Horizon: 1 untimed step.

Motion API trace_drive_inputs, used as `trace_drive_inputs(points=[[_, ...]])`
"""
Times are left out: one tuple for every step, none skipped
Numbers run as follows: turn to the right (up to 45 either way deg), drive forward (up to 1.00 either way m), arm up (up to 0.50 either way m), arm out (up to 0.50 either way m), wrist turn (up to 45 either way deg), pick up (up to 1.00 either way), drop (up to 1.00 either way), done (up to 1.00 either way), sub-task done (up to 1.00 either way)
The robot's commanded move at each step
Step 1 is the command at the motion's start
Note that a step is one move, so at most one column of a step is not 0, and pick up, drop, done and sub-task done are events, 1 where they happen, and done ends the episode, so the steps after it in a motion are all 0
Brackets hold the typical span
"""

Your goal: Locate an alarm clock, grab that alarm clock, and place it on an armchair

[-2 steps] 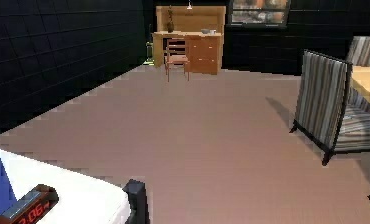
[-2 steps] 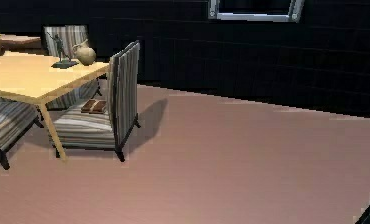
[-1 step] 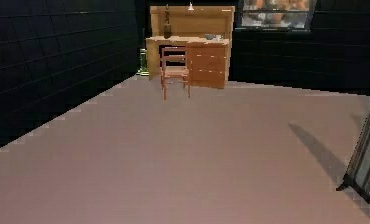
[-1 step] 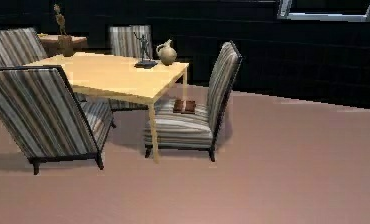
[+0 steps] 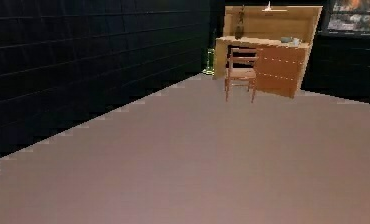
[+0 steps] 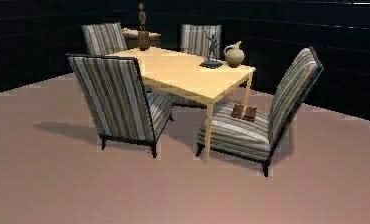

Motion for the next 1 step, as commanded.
trace_drive_inputs(points=[[0.0,0.20,0.00,0.00,0.0,0.00,0.00,0.00,0.00]])
